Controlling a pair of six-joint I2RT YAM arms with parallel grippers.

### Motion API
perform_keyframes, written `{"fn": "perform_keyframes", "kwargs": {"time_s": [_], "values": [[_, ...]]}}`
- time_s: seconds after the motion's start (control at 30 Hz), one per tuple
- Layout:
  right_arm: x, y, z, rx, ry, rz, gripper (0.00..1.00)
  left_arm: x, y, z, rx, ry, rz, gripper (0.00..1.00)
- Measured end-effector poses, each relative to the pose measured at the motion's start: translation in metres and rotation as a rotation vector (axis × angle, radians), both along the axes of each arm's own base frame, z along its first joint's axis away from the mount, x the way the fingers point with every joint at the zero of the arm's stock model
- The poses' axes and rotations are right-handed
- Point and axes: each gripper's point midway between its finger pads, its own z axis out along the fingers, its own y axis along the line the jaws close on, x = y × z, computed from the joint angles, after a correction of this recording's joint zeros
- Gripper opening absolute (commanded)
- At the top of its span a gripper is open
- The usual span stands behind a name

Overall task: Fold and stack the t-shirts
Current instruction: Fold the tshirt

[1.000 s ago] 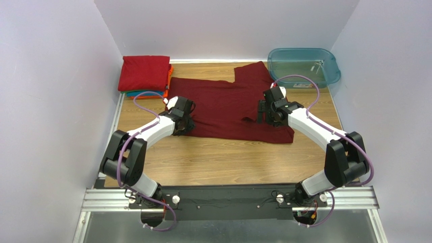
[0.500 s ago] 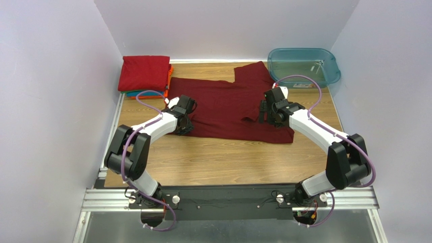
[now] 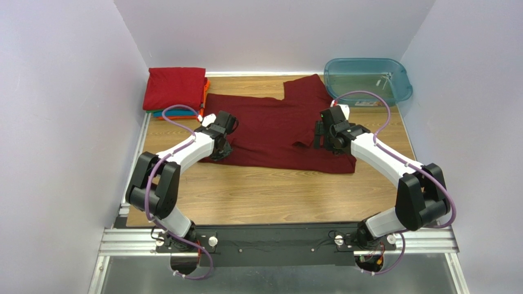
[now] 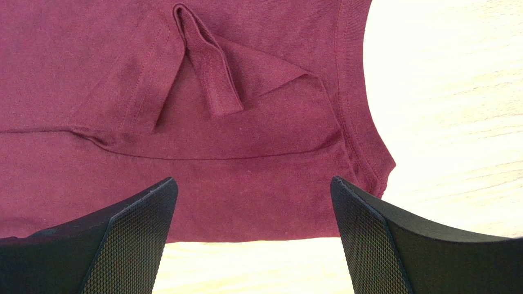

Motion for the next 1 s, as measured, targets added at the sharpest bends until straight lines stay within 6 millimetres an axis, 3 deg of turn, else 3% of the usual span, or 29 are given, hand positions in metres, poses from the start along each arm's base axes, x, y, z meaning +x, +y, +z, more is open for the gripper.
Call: {"fn": "perform_keyframes", "kwargs": {"time_s": [0.4,0.6,0.7,0.73,0.8,0.83,1.0], "values": [[-0.001,0.000,0.001,0.002,-0.005,0.000,1.00,0.040,0.029,0.036,0.080,-0.084,0.038,0.00],[-0.001,0.000,0.002,0.003,-0.007,0.000,1.00,0.062,0.040,0.032,0.124,-0.069,0.022,0.04],[-0.001,0.000,0.001,0.003,-0.006,0.001,1.00,0.073,0.049,0.028,0.143,-0.059,0.033,0.13],[-0.001,0.000,0.001,0.002,-0.006,0.000,1.00,0.076,0.052,0.028,0.149,-0.056,0.036,0.38],[-0.001,0.000,0.001,0.003,-0.005,0.001,1.00,0.084,0.057,0.028,0.157,-0.057,0.048,0.68],[-0.001,0.000,0.001,0.003,-0.005,0.001,1.00,0.088,0.060,0.028,0.166,-0.058,0.053,0.98],[-0.001,0.001,0.001,0.009,-0.003,0.006,1.00,0.104,0.068,0.036,0.197,-0.067,0.072,0.98]]}}
